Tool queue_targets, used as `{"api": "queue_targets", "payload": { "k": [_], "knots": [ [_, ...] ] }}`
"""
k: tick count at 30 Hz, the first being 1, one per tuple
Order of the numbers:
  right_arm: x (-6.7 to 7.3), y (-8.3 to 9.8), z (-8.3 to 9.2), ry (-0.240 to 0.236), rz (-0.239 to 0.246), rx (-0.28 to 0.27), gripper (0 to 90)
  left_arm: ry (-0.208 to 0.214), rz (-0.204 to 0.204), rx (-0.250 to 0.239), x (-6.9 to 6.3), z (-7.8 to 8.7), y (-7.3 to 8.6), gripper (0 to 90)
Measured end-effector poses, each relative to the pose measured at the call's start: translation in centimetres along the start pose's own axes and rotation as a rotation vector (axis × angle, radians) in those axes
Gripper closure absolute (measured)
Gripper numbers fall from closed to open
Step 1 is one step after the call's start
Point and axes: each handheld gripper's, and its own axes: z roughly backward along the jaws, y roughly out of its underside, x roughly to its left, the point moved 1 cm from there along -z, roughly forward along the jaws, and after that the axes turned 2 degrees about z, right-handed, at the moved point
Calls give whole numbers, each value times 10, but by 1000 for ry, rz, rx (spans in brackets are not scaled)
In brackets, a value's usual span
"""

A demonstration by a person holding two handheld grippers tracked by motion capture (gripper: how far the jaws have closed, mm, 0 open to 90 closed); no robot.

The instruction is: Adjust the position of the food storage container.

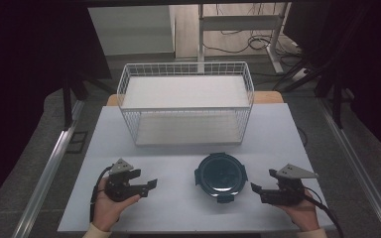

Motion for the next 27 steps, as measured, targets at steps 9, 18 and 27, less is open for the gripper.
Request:
{"api": "queue_targets", "payload": {
  "k": [9, 18, 27],
  "knots": [
    [0, 2, 1, 39, 31, 41, 173, -1, 15, 3, 8, 1, 1, 246],
    [0, 1, 1, 9, 6, 31, 192, 13, -1, 11, 7, 1, 2, 252],
    [-2, -1, -1, -14, -60, 30, 215, 16, 14, 14, 8, 1, 3, 254]
  ]
}}
